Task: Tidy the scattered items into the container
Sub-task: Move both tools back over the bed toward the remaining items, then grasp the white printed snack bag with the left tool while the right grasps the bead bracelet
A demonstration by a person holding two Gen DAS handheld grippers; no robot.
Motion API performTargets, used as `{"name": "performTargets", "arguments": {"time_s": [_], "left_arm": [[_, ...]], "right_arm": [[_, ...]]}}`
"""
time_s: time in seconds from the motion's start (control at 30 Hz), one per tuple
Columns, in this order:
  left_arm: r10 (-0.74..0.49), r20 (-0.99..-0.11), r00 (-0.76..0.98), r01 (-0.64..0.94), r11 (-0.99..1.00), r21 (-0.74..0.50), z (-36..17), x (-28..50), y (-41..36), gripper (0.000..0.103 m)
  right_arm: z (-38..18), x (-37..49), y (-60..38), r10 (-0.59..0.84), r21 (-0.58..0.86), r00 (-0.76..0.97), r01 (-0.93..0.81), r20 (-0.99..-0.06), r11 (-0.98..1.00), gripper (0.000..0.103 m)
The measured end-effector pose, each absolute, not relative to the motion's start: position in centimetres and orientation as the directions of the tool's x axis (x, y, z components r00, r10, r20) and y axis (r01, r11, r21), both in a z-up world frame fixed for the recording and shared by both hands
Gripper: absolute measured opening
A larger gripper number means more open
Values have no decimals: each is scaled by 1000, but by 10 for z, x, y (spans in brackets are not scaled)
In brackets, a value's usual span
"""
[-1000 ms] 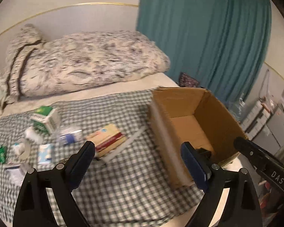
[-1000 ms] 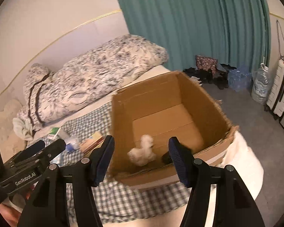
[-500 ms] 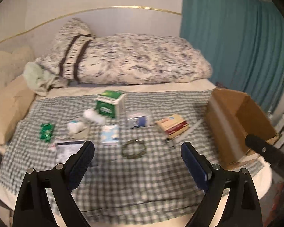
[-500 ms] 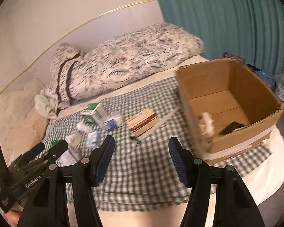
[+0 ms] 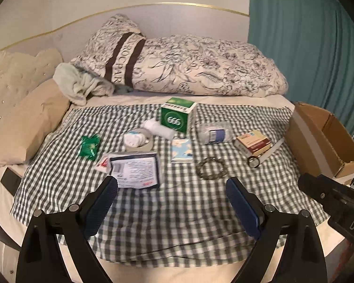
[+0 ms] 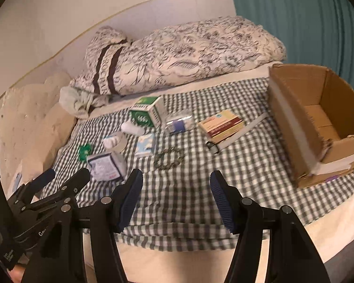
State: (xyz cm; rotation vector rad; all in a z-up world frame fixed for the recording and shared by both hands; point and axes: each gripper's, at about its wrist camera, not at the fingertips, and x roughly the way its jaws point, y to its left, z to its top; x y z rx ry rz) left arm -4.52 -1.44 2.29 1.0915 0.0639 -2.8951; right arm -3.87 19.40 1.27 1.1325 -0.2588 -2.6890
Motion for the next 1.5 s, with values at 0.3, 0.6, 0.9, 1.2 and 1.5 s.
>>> {"name": "performTargets", "arguments": {"time_s": [0.3,0.6,0.9,1.2,1.5], "left_arm": [[-50,-677,-734,113,-992,-50,6,-52,-47,96],[-39,-709,-704,117,-991,-62,-27,-78,-65,96],[-27,-760,-649,132,-988,-77,-70,-124,-78,96],[-19,-789,-614,127,-989,-76,-99,-166,-73,96],[-63,-793,-606,148,-988,-34,-123,-194,-73,96]], "right_arm": [[-5,-46,161,-259,190,-660,177,-706,-966,60],[-35,-73,147,-273,196,-611,192,-743,-962,60],[-75,-119,135,-271,207,-541,178,-796,-962,60],[-112,-161,128,-264,205,-488,171,-832,-964,60],[-134,-198,109,-260,190,-471,191,-843,-963,68]]}}
